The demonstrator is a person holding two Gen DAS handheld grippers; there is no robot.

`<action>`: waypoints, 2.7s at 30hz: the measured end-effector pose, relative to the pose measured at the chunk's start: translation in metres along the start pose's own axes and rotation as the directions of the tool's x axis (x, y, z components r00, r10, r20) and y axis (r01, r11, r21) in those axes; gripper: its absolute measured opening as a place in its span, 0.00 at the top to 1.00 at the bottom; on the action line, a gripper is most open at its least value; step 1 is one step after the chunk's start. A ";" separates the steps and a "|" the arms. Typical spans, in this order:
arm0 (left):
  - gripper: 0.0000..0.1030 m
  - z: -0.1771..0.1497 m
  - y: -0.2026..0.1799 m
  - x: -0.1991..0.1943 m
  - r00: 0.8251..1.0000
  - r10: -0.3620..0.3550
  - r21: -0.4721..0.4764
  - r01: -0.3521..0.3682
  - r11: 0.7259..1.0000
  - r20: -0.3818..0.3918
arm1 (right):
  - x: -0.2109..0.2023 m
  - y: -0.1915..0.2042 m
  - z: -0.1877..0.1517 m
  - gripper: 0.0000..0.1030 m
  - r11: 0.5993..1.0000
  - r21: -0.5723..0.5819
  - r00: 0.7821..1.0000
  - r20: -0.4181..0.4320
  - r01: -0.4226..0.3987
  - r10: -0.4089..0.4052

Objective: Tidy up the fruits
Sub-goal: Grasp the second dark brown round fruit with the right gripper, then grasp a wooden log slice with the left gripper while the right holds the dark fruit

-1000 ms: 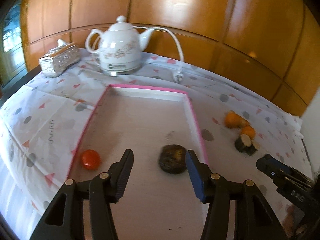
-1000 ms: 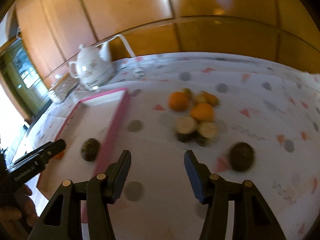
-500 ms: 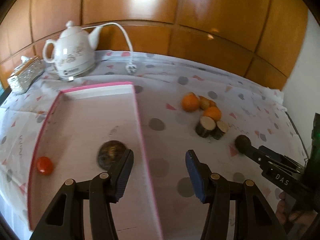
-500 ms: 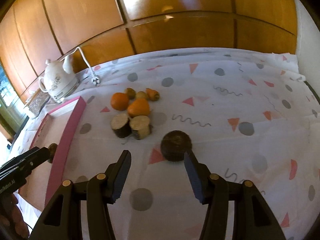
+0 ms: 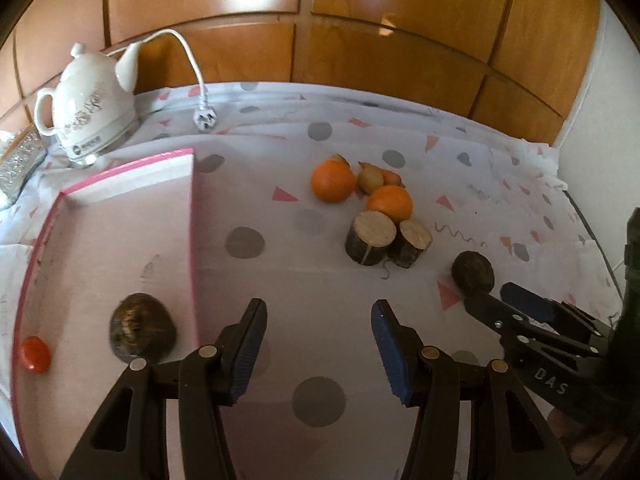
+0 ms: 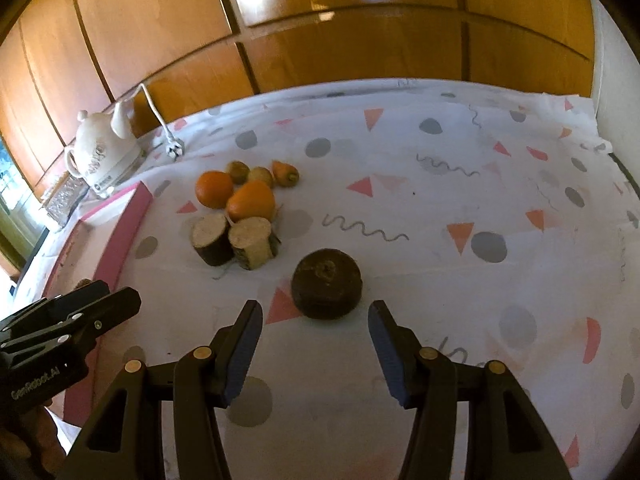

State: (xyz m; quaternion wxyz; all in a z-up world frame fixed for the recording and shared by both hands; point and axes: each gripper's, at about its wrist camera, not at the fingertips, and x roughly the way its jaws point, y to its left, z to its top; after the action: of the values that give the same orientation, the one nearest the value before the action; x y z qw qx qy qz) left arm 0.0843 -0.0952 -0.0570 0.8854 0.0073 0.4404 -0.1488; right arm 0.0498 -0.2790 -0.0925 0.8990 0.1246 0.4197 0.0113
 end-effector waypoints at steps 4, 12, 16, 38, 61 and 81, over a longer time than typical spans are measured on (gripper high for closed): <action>0.40 0.001 -0.005 0.007 1.000 -0.012 0.011 0.012 1.000 -0.006 | 0.007 0.001 0.002 0.46 1.000 -0.021 1.000 -0.001 0.019 -0.019; 0.38 0.011 -0.012 0.021 0.999 -0.036 0.017 0.036 0.999 -0.015 | 0.018 0.003 0.009 0.59 0.995 -0.070 0.997 0.016 0.075 -0.074; 0.38 0.017 -0.016 0.029 0.999 -0.037 0.028 0.038 0.999 -0.012 | 0.019 -0.003 0.008 0.59 0.992 -0.070 0.994 0.032 0.109 -0.107; 0.44 0.039 -0.028 0.068 1.000 -0.010 0.053 0.010 0.999 -0.005 | 0.022 -0.008 0.004 0.58 0.997 -0.041 0.997 0.033 0.072 -0.071; 0.66 -0.008 -0.024 0.039 0.996 0.056 0.065 -0.060 0.996 0.064 | 0.025 -0.004 0.003 0.58 0.994 -0.056 0.995 0.035 0.093 -0.092; 0.66 -0.010 -0.021 0.038 0.995 0.046 0.067 -0.052 0.996 0.087 | 0.025 -0.003 0.003 0.58 0.993 -0.063 0.994 0.038 0.101 -0.098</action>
State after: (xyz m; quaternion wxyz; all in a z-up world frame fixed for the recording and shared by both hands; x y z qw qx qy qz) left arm 0.0919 -0.1238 -0.0905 0.9061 0.0424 0.3962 -0.1422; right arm 0.0681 -0.2793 -0.1098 0.9091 0.0747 0.4092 -0.0221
